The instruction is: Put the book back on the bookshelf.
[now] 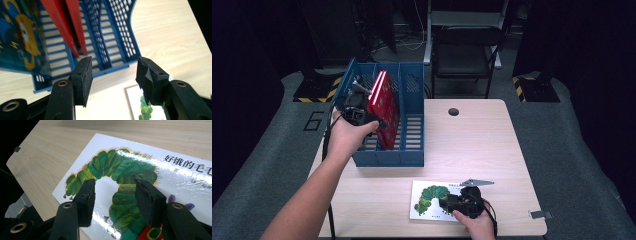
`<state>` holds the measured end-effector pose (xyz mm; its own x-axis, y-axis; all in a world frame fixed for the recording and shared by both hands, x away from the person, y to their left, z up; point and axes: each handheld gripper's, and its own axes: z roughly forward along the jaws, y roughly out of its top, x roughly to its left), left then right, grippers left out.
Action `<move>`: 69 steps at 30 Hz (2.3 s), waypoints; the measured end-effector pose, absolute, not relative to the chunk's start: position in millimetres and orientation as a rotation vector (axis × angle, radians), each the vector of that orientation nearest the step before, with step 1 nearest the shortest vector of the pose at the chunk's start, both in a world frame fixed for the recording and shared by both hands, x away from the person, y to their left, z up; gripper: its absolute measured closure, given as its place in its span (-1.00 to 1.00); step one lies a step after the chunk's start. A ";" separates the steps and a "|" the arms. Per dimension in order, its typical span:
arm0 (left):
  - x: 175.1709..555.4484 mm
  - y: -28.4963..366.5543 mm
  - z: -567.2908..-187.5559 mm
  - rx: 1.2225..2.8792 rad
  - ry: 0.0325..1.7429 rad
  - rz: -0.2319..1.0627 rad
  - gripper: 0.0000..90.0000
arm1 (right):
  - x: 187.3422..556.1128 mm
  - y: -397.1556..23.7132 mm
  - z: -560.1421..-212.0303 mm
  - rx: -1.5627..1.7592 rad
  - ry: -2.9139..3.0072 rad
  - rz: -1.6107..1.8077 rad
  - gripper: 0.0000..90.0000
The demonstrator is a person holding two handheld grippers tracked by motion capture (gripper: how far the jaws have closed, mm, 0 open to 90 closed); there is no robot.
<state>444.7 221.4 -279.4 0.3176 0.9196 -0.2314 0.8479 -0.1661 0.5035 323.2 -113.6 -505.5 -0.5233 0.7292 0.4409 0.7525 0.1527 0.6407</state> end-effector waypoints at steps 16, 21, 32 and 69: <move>398.8 215.9 -318.5 2.118 1.403 0.117 0.04 | 322.8 -115.6 -502.1 -1.529 -2.405 -1.333 0.11; 389.6 213.7 -329.4 2.106 1.391 0.141 0.04 | 323.1 -117.0 -501.3 -1.531 -2.406 -1.337 0.11; 366.0 207.0 -370.5 2.119 1.360 0.134 0.04 | 323.4 -117.6 -500.7 -1.532 -2.426 -1.329 0.11; 344.8 179.2 -466.5 2.159 1.288 -0.004 0.01 | 321.7 -146.4 -499.3 -1.696 -2.506 -1.299 0.11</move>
<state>344.8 179.2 -466.5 0.5253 0.7950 -0.3032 0.7969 -0.3347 0.5029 321.7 -146.4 -499.3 -0.4613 0.8388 0.2893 0.7201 0.1634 0.6744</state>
